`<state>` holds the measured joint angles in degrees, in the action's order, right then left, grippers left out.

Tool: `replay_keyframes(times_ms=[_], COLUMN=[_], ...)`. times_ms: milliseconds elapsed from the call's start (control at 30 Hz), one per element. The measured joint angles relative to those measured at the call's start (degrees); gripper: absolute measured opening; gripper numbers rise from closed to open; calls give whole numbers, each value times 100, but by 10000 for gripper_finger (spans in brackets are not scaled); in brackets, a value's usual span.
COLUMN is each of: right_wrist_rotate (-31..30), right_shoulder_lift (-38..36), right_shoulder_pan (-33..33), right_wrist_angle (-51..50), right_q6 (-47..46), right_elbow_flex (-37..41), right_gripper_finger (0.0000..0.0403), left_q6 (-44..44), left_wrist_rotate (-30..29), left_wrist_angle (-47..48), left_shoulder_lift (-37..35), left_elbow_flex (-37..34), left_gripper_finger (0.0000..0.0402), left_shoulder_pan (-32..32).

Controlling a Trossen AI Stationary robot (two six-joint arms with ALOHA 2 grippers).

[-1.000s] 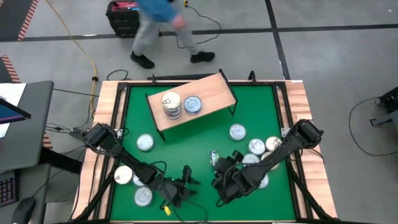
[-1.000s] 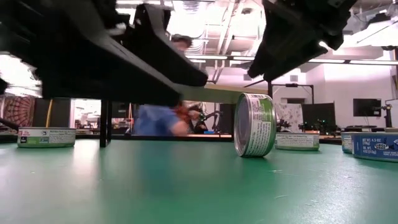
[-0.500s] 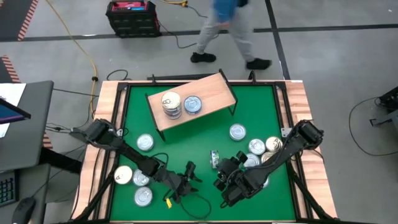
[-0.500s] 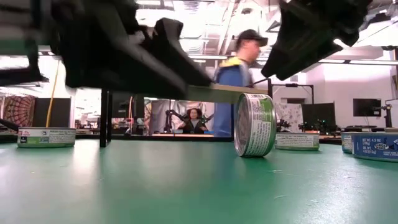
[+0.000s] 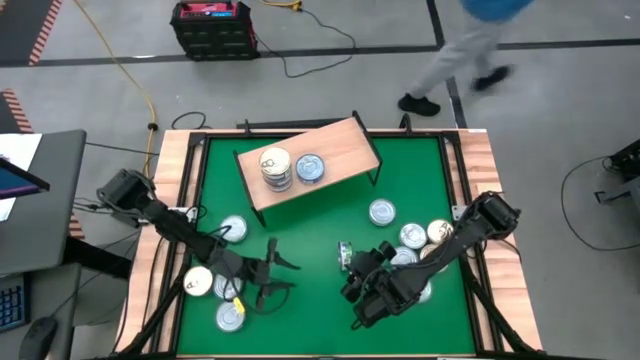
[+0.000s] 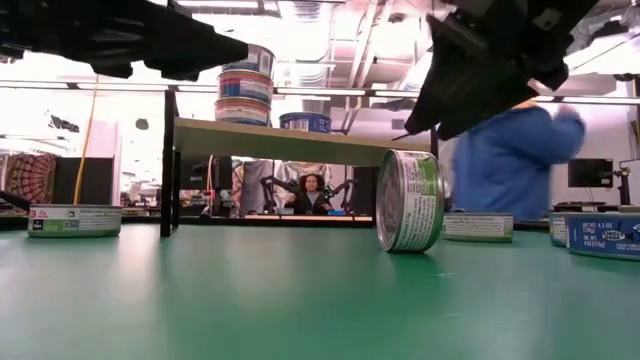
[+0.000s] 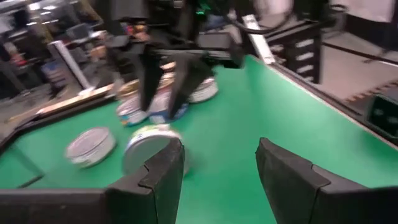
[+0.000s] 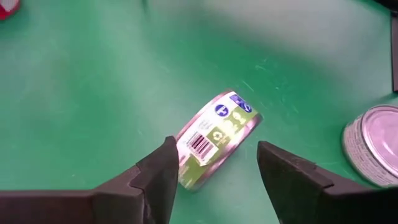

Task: Stack canned seafood by type on shelf
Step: Put the green white tuna can on the shelf

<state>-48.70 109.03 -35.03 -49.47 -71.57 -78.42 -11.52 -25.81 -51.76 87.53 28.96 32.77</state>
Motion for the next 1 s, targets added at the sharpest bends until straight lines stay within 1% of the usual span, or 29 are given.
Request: replay_keyframes(times_ms=[133, 367, 600, 833, 1000], right_wrist_rotate=[10, 59, 157, 343, 304], right_shoulder_lift=[-2, 0, 275, 342, 341], right_shoulder_pan=[77, 271, 503, 604, 537], right_wrist_angle=[162, 863, 803, 789, 746], right_q6=[80, 536, 370, 394, 599], right_elbow_flex=[6, 3, -3, -3, -63], right_gripper_finger=[262, 284, 307, 308, 308], left_q6=[118, 226, 321, 383, 384], left_wrist_rotate=[-79, -23, -1, -1, -3], left_wrist_angle=[-29, -90, 87, 207, 228], left_shoulder_lift=[4, 4, 5, 8, 7], left_elbow_flex=[-21, -23, -23, -23, -24], left_gripper_finger=[189, 189, 189, 189, 189], left_shoulder_pan=[2, 2, 2, 4, 4])
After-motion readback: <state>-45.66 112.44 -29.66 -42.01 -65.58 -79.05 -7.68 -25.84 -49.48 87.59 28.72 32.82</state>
